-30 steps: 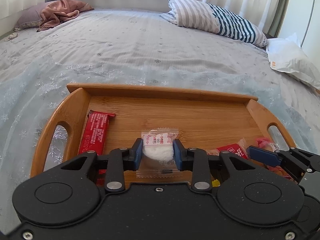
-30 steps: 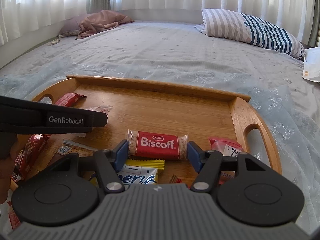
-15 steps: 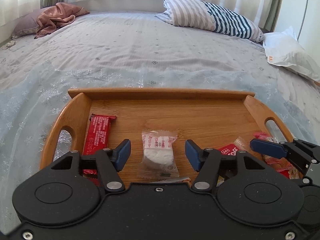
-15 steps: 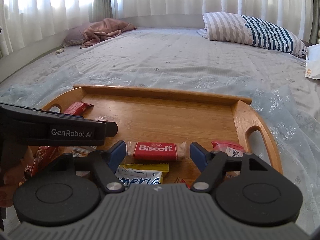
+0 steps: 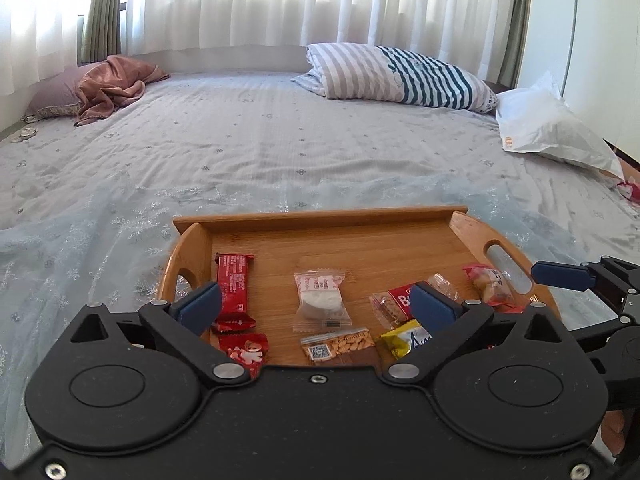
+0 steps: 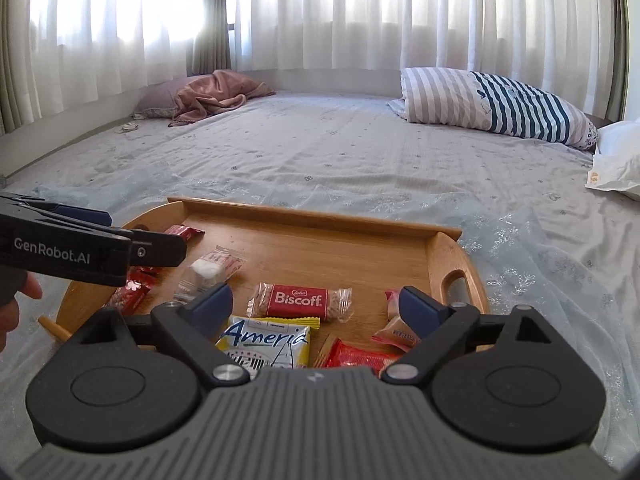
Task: Organize snacks
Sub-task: 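Release the Biscoff biscuit on the tray while the left tool releases the rice cake, then withdraw both open tools from the tray toward the remaining snacks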
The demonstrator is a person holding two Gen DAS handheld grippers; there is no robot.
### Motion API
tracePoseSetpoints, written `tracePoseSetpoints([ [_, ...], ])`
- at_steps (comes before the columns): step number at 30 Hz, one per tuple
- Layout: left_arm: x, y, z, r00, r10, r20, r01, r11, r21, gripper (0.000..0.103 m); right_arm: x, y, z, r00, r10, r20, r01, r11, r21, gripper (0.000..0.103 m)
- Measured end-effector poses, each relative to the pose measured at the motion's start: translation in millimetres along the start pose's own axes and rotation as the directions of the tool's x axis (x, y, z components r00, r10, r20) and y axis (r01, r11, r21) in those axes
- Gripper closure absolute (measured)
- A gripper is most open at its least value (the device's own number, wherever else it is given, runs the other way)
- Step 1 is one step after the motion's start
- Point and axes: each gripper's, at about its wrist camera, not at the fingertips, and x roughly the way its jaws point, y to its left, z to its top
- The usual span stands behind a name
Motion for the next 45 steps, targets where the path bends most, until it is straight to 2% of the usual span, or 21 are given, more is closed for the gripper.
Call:
tracePoseSetpoints([
  [2,-13.2,0.9,-7.6,1.000,0.002,0.010,-0.002,1.000,0.013,0.001,-12.4,0.9,-4.8,1.000,0.007,0.018,-0.007,1.000,-0.016,0.000],
  [8,-42.5,1.9,-32.1,1.000,0.007,0.018,-0.008,0.999,0.031,0.001,-43.8,3.4,-21.7,0.999,0.021,0.050,-0.019,0.999,-0.033,0.000],
  [19,-73.9,-0.5,-77.0,1.000,-0.002,0.019,0.002,1.000,-0.002,0.001,-68.0,18.9,-63.4,0.996,0.071,0.055,-0.069,0.996,-0.049,0.000],
  [24,-77.4,-1.4,-90.7,1.000,-0.013,-0.002,0.013,1.000,-0.022,0.000,-70.0,23.5,-81.1,0.996,0.072,0.046,-0.071,0.997,-0.014,0.000],
  [31,-74.9,-7.0,-111.4,1.000,0.026,0.015,-0.026,1.000,0.009,0.000,-69.0,26.0,-98.0,0.998,0.050,0.043,-0.051,0.998,0.044,0.000],
  [45,-66.2,-13.1,-141.4,0.999,0.021,0.028,-0.022,1.000,0.017,0.000,-73.2,22.3,-120.4,0.995,-0.001,0.097,-0.014,0.987,0.160,0.000],
])
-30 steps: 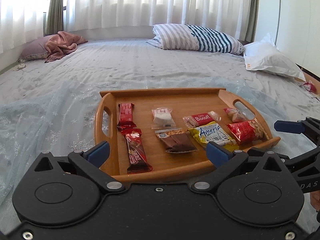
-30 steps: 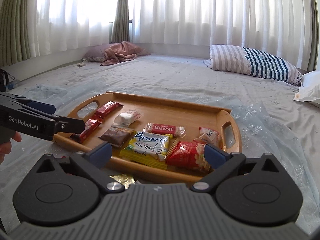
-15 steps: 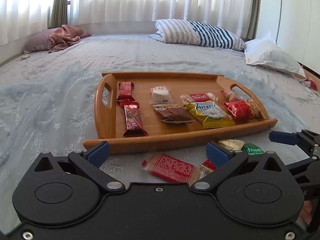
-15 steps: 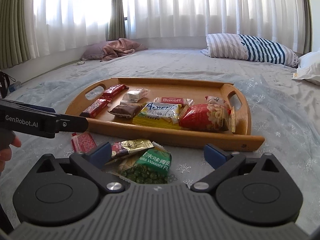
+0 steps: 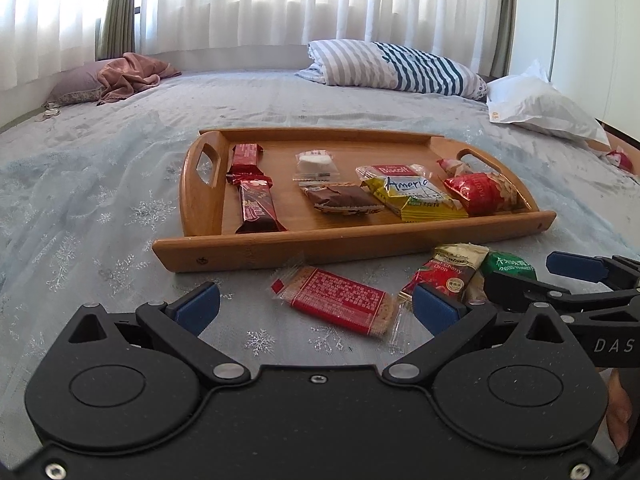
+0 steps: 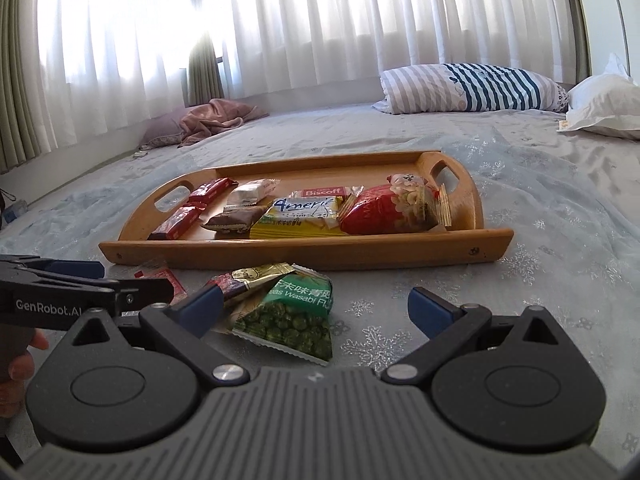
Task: Organize snacks
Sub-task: 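Withdraw both open tools from the tray toward the remaining snacks, then grasp the red biscuit pack with the left tool while the right tool grasps the green wasabi pea bag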
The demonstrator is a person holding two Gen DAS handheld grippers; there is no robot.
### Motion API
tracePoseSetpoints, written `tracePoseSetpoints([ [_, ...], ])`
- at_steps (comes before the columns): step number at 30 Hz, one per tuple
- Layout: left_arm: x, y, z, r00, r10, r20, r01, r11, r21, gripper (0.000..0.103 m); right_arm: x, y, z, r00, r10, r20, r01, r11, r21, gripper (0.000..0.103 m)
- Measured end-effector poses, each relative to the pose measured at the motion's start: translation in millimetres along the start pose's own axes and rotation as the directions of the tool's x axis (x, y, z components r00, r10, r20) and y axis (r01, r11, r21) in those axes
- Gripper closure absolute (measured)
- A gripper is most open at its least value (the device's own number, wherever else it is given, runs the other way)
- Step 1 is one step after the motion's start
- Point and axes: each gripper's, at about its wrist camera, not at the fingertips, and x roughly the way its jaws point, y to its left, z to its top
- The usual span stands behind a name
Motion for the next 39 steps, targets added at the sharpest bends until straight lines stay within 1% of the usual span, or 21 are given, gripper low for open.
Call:
tracePoseSetpoints([
  [3,3.6,-0.7,-2.2,1.000,-0.003,-0.010,0.003,1.000,0.002,0.001,-0.3,1.1,-3.0,1.000,-0.019,0.009,0.019,1.000,-0.001,0.000],
  [7,5.8,0.0,-4.0,1.000,-0.015,-0.020,0.015,1.000,-0.001,0.008,1.8,6.6,-4.3,0.999,-0.053,0.007,0.054,0.998,-0.029,0.000],
  [9,6.6,0.3,-4.9,1.000,-0.021,-0.021,0.021,1.000,-0.002,0.009,1.9,9.1,-5.6,0.997,-0.073,0.012,0.074,0.996,-0.041,0.003],
  [11,7.0,1.2,-5.5,0.999,-0.029,-0.021,0.029,1.000,-0.002,0.010,1.2,9.8,-6.3,0.996,-0.084,0.019,0.085,0.995,-0.043,0.003],
  [13,7.6,0.4,-6.4,0.999,-0.033,-0.022,0.033,0.999,0.003,0.011,0.4,9.4,-6.6,0.996,-0.087,0.024,0.088,0.995,-0.041,0.007],
  [15,6.9,-1.5,-7.2,0.999,-0.032,-0.020,0.033,0.999,0.013,0.013,0.9,8.7,-7.1,0.996,-0.088,0.022,0.088,0.995,-0.036,0.013],
  [20,7.0,-4.3,-7.2,0.999,-0.039,-0.020,0.040,0.999,0.032,0.017,2.2,6.2,-7.4,0.997,-0.082,0.016,0.082,0.996,-0.023,0.023],
  [24,7.4,-4.3,-7.5,0.999,-0.041,-0.020,0.042,0.999,0.035,0.018,2.4,5.6,-7.6,0.997,-0.079,0.015,0.079,0.997,-0.019,0.027],
  [31,9.4,-6.3,-8.8,0.999,-0.040,-0.024,0.041,0.998,0.048,0.020,2.0,5.5,-7.9,0.997,-0.078,0.014,0.078,0.997,-0.018,0.029],
  [33,9.1,-7.0,-8.8,0.999,-0.045,-0.024,0.046,0.997,0.055,0.024,2.1,5.8,-8.2,0.997,-0.078,0.014,0.078,0.997,-0.020,0.031],
  [34,8.9,-7.4,-8.8,0.999,-0.048,-0.021,0.049,0.997,0.058,0.029,1.9,5.9,-8.5,0.997,-0.079,0.015,0.080,0.997,-0.020,0.032],
  [36,7.8,-9.1,-9.5,0.999,-0.046,-0.018,0.047,0.997,0.067,0.031,2.3,5.8,-8.7,0.996,-0.084,0.015,0.085,0.996,-0.020,0.037],
  [39,6.6,-9.8,-9.6,0.999,-0.049,-0.017,0.050,0.996,0.072,0.034,2.8,5.9,-8.8,0.996,-0.085,0.011,0.085,0.996,-0.021,0.040],
])
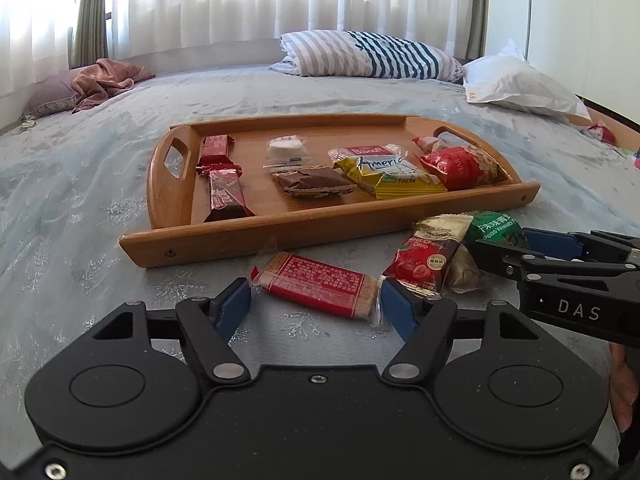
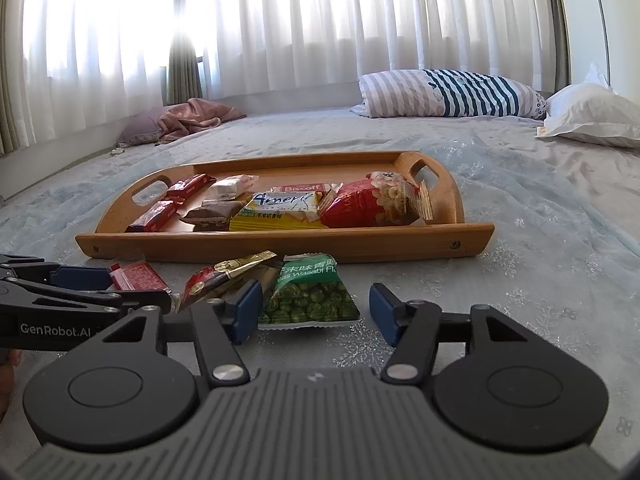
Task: Organize snacks
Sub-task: 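Grasp the red biscuit pack with the left tool while the right tool grasps the green wasabi pea bag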
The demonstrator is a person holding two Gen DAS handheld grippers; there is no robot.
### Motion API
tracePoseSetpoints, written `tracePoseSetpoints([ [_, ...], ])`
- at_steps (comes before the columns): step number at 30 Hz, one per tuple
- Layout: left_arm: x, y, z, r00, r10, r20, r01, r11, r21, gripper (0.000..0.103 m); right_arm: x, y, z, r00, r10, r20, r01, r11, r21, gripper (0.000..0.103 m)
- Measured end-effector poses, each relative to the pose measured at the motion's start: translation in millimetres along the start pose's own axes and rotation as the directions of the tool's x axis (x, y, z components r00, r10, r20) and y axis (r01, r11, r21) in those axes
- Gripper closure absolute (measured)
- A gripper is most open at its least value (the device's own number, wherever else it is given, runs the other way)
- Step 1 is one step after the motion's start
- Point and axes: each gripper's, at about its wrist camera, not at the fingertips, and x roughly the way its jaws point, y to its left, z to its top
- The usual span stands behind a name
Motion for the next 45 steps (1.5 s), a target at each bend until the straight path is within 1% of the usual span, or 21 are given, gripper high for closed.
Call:
tracePoseSetpoints([
  [5,-1.0,-1.8,-0.7,1.000,-0.003,0.001,0.003,1.000,0.006,0.040,0.4,0.3,-0.2,1.000,0.001,-0.002,-0.001,1.000,-0.003,0.047],
  [9,-1.6,-4.8,-1.4,1.000,0.007,0.003,-0.007,1.000,0.023,0.040,-0.4,1.8,-1.2,1.000,-0.002,-0.004,0.002,1.000,-0.010,0.048],
  [16,-2.9,-6.5,-1.5,1.000,0.012,0.003,-0.012,1.000,0.012,0.042,-0.8,2.1,-1.1,1.000,-0.002,-0.001,0.002,1.000,-0.007,0.050],
  [22,-5.1,-7.6,-0.3,1.000,0.028,0.003,-0.028,1.000,0.010,0.043,-1.6,1.4,-0.7,1.000,-0.012,0.007,0.012,1.000,-0.003,0.056],
  [26,-8.8,-5.8,0.9,1.000,0.030,0.003,-0.030,1.000,-0.001,0.043,-3.7,1.0,-1.5,0.999,-0.025,0.020,0.025,1.000,0.001,0.063],
  [30,-13.7,-4.8,3.8,0.999,0.033,0.009,-0.033,0.999,-0.005,0.043,-5.1,0.8,-1.0,0.999,-0.030,0.025,0.030,1.000,0.005,0.066],
  [37,-23.8,2.2,12.3,1.000,0.023,0.010,-0.023,0.999,-0.037,0.043,-13.7,-6.7,8.8,0.999,-0.025,0.046,0.023,0.998,0.055,0.069],
  [41,-30.9,5.2,20.1,0.999,0.034,0.030,-0.032,0.999,-0.035,0.043,-18.2,-8.5,13.9,0.998,-0.036,0.050,0.032,0.997,0.066,0.069],
  [45,-36.0,9.3,31.6,0.999,0.028,0.044,-0.026,0.999,-0.044,0.043,-21.6,-10.1,19.2,0.997,-0.050,0.056,0.045,0.996,0.077,0.069],
])
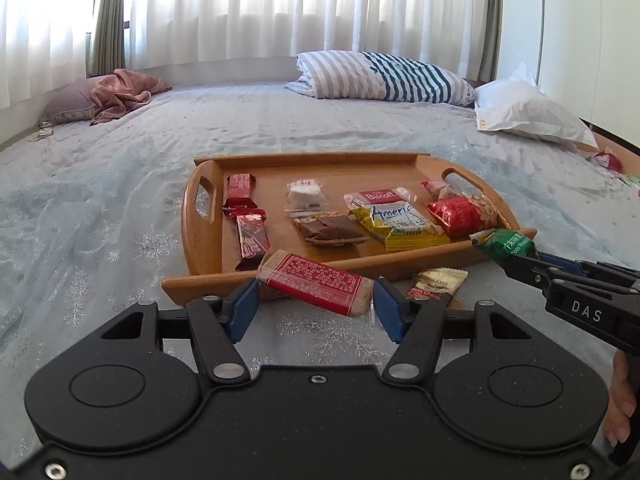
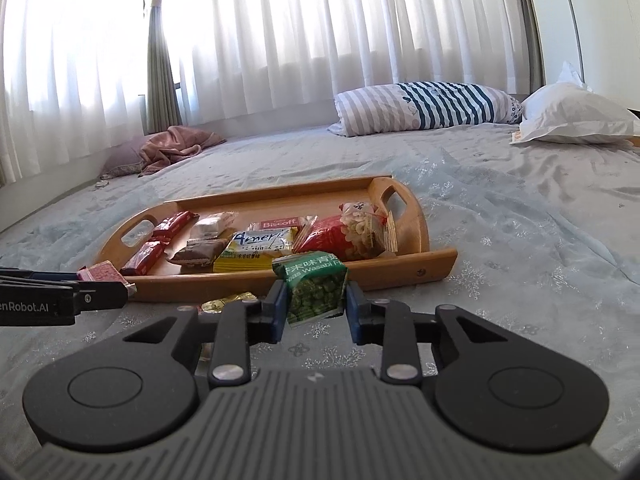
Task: Organize snacks
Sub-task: 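Grasp the red biscuit pack with the left tool while the right tool grasps the green wasabi pea bag, then carry the red biscuit pack with the left tool while the right tool carries the green bag onto the tray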
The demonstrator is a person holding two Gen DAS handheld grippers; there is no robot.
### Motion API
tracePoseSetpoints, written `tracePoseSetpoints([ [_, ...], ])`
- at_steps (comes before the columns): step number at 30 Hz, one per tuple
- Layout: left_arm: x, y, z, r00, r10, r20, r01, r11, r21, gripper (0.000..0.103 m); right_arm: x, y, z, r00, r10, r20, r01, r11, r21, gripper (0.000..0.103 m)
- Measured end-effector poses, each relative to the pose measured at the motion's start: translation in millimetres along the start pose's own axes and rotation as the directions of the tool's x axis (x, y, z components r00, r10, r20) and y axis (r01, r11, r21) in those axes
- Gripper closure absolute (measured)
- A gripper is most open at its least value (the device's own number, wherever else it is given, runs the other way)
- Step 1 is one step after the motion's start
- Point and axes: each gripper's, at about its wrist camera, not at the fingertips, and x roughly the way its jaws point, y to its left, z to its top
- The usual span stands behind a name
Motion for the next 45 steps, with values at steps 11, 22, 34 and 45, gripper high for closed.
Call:
tracePoseSetpoints([
  [11,5.3,10.4,44.8,0.999,-0.020,0.040,0.022,0.999,-0.033,0.043,0.7,1.2,39.9,0.997,-0.027,0.066,0.030,0.998,-0.047,0.069],
  [22,39.4,32.1,107.6,0.998,-0.045,0.039,0.051,0.984,-0.173,0.043,38.0,-4.5,83.6,0.999,-0.015,0.051,0.017,0.999,-0.043,0.069],
  [34,121.4,61.1,161.4,0.998,-0.062,-0.030,0.049,0.947,-0.317,0.043,112.1,-26.9,129.6,0.998,-0.024,-0.056,0.023,1.000,-0.014,0.069],
  [45,208.2,66.2,163.0,0.989,0.009,-0.145,-0.058,0.941,-0.334,0.043,182.9,-34.7,126.4,0.987,-0.058,-0.152,0.052,0.998,-0.045,0.069],
])
